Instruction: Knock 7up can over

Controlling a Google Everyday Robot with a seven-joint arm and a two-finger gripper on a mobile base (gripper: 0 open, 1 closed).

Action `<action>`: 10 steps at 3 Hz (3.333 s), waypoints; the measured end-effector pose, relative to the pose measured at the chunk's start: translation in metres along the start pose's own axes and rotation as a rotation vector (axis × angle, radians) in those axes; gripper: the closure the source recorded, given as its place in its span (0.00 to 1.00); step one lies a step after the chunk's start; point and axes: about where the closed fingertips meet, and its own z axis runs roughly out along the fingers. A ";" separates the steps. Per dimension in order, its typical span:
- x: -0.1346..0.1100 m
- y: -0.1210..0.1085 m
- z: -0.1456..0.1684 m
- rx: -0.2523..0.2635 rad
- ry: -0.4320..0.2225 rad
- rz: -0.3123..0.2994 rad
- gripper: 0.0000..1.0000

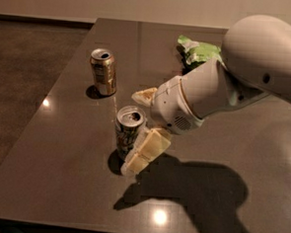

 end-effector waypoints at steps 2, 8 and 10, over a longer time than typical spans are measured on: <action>-0.008 0.003 0.009 -0.007 -0.041 -0.005 0.16; 0.033 -0.046 -0.096 0.140 0.389 0.033 1.00; 0.052 -0.051 -0.096 0.141 0.546 -0.005 1.00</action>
Offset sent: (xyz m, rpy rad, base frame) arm 0.0031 0.0127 -0.0003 0.0624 0.0106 0.0050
